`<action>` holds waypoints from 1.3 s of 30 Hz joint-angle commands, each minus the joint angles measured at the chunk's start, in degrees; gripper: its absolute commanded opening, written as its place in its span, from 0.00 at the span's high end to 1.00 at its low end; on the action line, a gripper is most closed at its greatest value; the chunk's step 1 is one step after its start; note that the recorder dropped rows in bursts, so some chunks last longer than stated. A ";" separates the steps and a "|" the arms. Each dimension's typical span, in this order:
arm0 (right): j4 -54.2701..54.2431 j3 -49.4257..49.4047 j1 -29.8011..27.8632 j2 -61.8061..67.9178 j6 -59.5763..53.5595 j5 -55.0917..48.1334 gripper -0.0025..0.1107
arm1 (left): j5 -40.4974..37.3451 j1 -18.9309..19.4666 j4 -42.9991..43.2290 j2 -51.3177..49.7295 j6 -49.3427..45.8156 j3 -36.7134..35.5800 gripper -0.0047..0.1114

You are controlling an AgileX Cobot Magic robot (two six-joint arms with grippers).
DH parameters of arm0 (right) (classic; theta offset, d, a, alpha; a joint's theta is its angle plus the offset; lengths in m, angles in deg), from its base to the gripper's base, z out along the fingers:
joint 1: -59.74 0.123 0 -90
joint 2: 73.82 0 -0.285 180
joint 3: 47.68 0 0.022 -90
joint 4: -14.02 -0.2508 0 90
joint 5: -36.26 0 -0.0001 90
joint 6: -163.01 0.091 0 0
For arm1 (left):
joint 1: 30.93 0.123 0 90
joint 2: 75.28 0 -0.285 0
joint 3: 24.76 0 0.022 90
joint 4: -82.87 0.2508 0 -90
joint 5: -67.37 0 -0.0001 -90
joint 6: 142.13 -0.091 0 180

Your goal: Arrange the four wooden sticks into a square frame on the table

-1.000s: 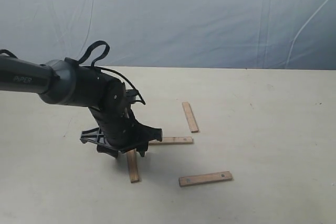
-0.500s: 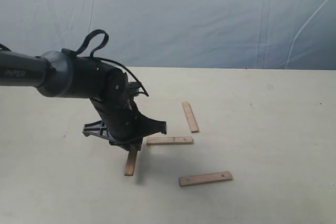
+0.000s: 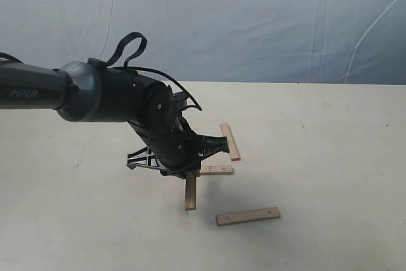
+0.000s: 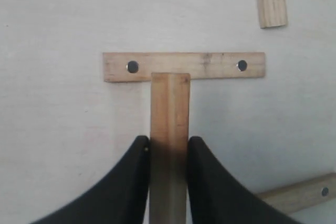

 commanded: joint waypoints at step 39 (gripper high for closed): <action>-0.12 -0.24 0.33 -0.22 0.00 0.44 0.98 | -0.76 1.37 7.52 -5.55 5.87 4.11 0.96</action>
